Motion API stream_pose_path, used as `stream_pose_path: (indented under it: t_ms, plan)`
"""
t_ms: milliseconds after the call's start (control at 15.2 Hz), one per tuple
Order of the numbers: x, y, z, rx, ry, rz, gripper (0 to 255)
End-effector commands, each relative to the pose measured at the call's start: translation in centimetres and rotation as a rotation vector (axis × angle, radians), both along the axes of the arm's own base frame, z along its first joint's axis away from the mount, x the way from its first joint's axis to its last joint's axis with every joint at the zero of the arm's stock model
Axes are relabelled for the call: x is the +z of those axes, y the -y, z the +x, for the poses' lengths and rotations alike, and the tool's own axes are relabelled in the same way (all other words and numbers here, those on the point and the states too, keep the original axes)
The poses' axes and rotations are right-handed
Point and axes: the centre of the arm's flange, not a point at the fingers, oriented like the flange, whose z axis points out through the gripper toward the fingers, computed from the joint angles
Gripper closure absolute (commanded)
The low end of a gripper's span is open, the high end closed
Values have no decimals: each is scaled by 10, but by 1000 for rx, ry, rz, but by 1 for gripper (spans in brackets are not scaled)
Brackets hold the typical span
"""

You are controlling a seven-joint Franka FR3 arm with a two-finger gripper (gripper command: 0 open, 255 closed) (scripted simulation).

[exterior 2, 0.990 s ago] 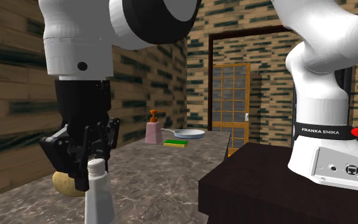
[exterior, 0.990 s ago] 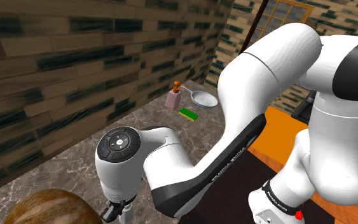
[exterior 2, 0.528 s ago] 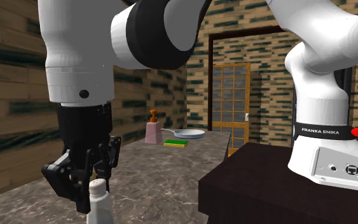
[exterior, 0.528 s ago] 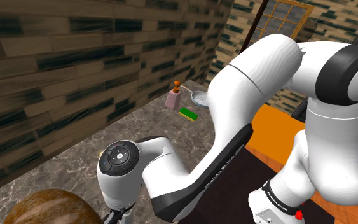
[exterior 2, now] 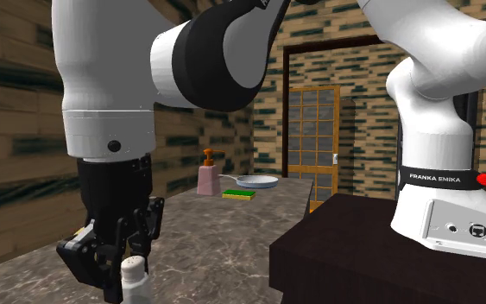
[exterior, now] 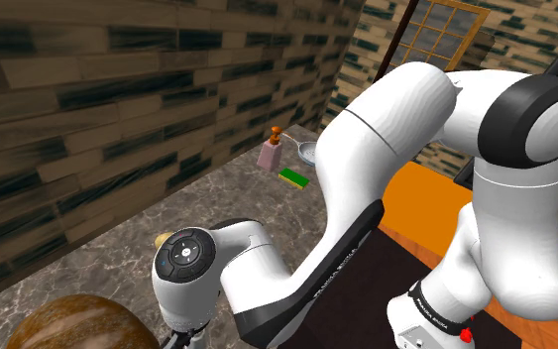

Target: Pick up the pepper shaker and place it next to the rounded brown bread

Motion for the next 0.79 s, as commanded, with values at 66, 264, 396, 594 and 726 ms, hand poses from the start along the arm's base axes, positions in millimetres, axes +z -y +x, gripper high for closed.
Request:
stream_pose_path:
  t_ms: [66, 264, 396, 594, 726]
  plan:
    - [0, 0, 0, 0, 0, 0, 0]
    - [0, 0, 0, 0, 0, 0, 0]
    - [0, 0, 0, 0, 0, 0, 0]
    - [39, -4, -3, 0, 0, 0, 0]
    - [50, -5, -4, 0, 0, 0, 0]
